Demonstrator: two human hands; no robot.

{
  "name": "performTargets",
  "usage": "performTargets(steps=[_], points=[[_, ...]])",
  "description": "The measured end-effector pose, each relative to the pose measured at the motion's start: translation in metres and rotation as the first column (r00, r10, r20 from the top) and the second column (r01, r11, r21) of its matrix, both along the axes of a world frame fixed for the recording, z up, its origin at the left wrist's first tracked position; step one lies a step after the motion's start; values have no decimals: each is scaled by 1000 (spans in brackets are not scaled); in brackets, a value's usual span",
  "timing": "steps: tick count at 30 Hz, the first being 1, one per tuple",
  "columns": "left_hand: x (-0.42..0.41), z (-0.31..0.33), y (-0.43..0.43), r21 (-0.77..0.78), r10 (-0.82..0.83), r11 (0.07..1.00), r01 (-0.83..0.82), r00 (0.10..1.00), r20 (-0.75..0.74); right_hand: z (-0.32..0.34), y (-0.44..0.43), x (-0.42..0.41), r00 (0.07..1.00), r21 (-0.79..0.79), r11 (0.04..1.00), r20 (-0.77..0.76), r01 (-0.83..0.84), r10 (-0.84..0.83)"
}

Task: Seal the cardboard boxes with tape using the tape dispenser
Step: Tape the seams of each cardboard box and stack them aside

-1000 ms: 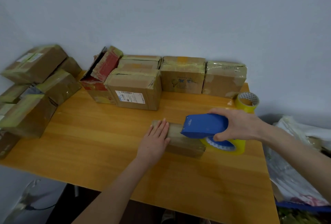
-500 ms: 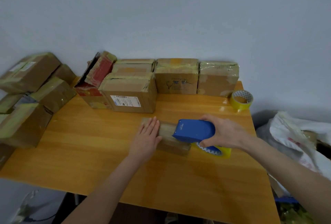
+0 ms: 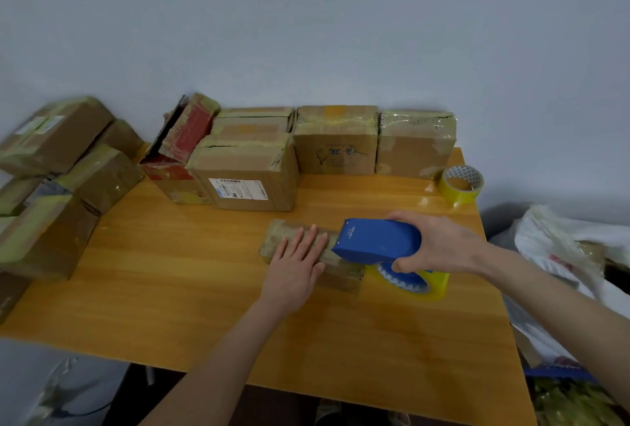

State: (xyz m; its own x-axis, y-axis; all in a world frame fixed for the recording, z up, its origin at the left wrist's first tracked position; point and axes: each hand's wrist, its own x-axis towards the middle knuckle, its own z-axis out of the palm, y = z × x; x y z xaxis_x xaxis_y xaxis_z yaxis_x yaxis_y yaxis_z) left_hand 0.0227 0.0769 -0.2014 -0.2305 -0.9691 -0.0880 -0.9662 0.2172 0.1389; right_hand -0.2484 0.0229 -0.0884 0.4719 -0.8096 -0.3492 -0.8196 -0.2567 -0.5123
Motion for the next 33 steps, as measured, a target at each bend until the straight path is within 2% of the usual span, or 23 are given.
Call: performTargets(steps=[7, 16, 21, 27, 30, 33], points=[[-2, -5, 0, -16, 31, 999, -30, 999, 35, -17, 12, -18, 995, 73, 997, -99, 40, -32], [-34, 17, -10, -46, 112, 993, -112, 994, -10, -24, 12, -28, 996, 41, 995, 11, 88, -88], [-38, 4, -15, 1, 64, 998, -64, 997, 33, -22, 13, -26, 997, -16, 998, -43, 64, -65], [-32, -3, -11, 2, 40, 999, -40, 998, 54, -22, 10, -37, 998, 62, 997, 30, 50, -52], [-30, -6, -11, -27, 30, 999, -29, 998, 48, -23, 12, -60, 992, 107, 989, 70, 99, -107], [-31, -10, -12, -27, 40, 999, -39, 999, 31, -28, 16, -72, 992, 144, 982, 29, 119, -124]])
